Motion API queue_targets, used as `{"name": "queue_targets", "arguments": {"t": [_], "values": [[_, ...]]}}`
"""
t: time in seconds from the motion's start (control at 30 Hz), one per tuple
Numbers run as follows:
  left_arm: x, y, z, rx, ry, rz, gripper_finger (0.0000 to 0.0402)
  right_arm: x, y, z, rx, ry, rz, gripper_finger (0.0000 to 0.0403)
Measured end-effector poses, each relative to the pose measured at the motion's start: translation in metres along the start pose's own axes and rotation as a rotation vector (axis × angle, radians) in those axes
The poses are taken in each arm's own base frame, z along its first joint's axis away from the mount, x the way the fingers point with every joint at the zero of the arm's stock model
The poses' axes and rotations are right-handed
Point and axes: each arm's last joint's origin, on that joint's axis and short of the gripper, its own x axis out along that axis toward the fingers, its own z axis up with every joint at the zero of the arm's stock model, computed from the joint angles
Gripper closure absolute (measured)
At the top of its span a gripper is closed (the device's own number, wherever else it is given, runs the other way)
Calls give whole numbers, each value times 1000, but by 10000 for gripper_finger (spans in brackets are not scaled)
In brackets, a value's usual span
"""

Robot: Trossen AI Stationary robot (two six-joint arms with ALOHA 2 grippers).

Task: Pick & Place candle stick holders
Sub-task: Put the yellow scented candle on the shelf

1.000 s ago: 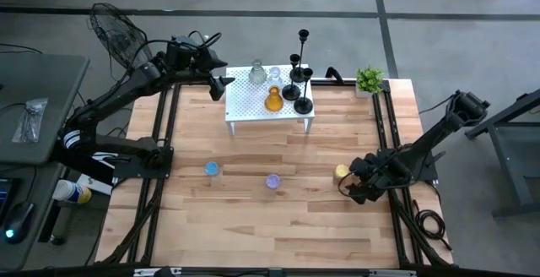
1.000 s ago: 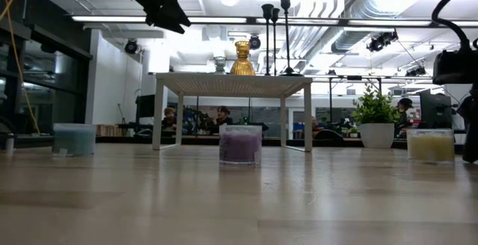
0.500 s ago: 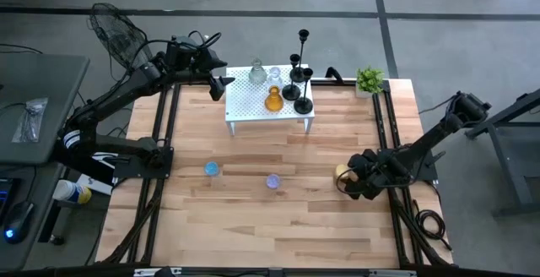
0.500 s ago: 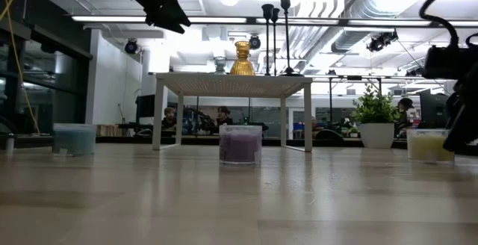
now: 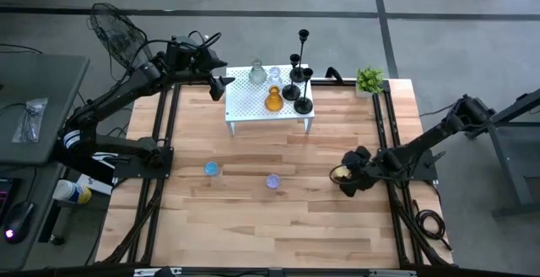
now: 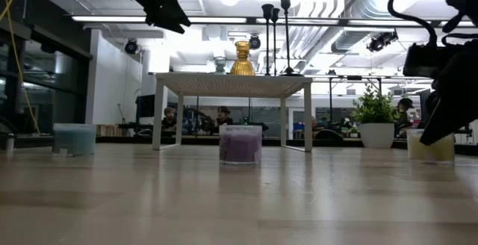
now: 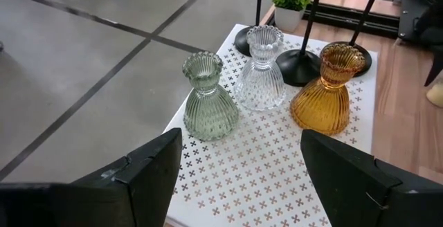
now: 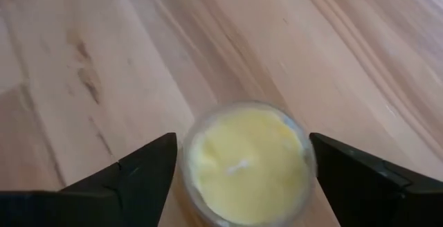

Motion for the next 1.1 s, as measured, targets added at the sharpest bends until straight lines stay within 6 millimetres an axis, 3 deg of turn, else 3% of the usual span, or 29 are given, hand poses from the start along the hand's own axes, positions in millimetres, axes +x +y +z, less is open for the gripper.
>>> {"name": "queue_targets", "arguments": {"t": [0.73, 1.1], "values": [[0, 0, 0, 0, 0, 1, 110, 2, 0, 2, -26, 65, 53, 164], [0, 0, 0, 0, 0, 1, 110, 1, 8, 8, 13, 11, 132, 170]]}}
